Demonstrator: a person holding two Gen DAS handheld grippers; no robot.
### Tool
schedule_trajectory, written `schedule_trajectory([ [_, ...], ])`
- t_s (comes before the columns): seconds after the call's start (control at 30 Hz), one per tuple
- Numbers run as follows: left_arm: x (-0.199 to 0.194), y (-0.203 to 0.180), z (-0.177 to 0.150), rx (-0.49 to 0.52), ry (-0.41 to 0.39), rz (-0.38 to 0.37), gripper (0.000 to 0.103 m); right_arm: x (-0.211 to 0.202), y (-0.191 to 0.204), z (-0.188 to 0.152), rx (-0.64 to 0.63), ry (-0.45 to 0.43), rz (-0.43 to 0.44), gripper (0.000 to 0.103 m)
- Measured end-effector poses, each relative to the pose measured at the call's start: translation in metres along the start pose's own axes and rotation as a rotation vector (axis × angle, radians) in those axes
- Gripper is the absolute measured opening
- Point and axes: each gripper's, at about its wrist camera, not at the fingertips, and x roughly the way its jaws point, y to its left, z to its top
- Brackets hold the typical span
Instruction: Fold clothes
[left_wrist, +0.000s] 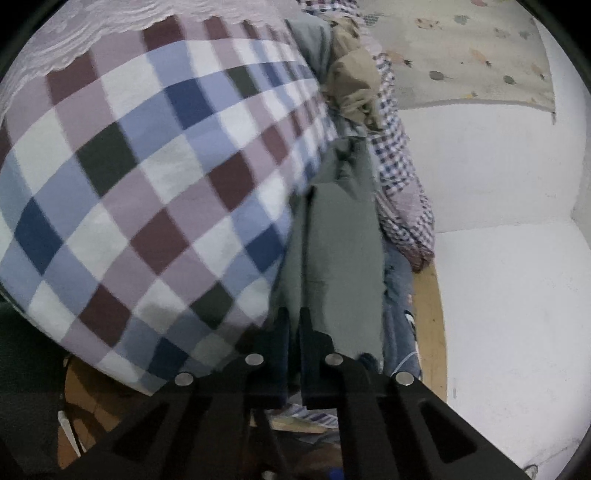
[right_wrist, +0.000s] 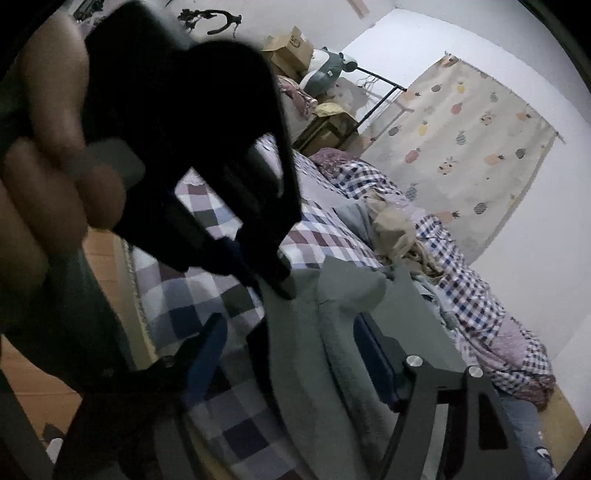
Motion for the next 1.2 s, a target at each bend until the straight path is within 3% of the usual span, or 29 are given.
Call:
schedule_trajectory([
  [0.27, -0.003, -0.024, 0.006, 0.031, 0.014, -0.161, 0.002, 0.021, -0.012, -0.001, 0.025, 0.07, -0.056, 0.076],
  [0.5, -0.002, -0.034, 0.009, 0.052, 0.025, -0.206, 0.001, 0.04, -0.03, 0.004, 0.055, 0.098, -0.059, 0.074],
  [0.57, -0.004, -0.035, 0.009, 0.052, 0.021, -0.203, 0.001, 0.045, -0.036, 0.006, 0.068, 0.107, -0.051, 0.055],
  [0.6, -0.003, -0.034, 0.011, 0.05, 0.02, -0.196, 0.002, 0.047, -0.038, 0.006, 0.074, 0.112, -0.047, 0.037],
  [0.67, -0.004, -0.033, 0.013, 0.043, 0.018, -0.175, 0.002, 0.052, -0.044, 0.007, 0.087, 0.122, -0.038, 0.016],
  [0.73, -0.002, -0.033, 0.018, 0.039, 0.003, -0.127, 0.015, 0.057, -0.049, 0.008, 0.099, 0.131, -0.03, 0.01],
  [0.8, -0.001, -0.036, 0.024, 0.062, -0.019, -0.082, 0.061, 0.058, -0.055, 0.01, 0.116, 0.132, -0.019, 0.009],
  [0.87, 0.003, -0.042, 0.03, 0.091, -0.024, -0.061, 0.076, 0.054, -0.064, 0.014, 0.14, 0.117, -0.002, 0.009],
  [1.07, 0.027, -0.059, 0.059, 0.172, 0.015, -0.012, 0.077, 0.037, -0.088, 0.023, 0.207, 0.08, 0.043, 0.009],
  [1.2, 0.064, -0.078, 0.09, 0.288, 0.078, 0.055, 0.077, 0.028, -0.097, 0.023, 0.236, 0.063, 0.057, 0.009],
])
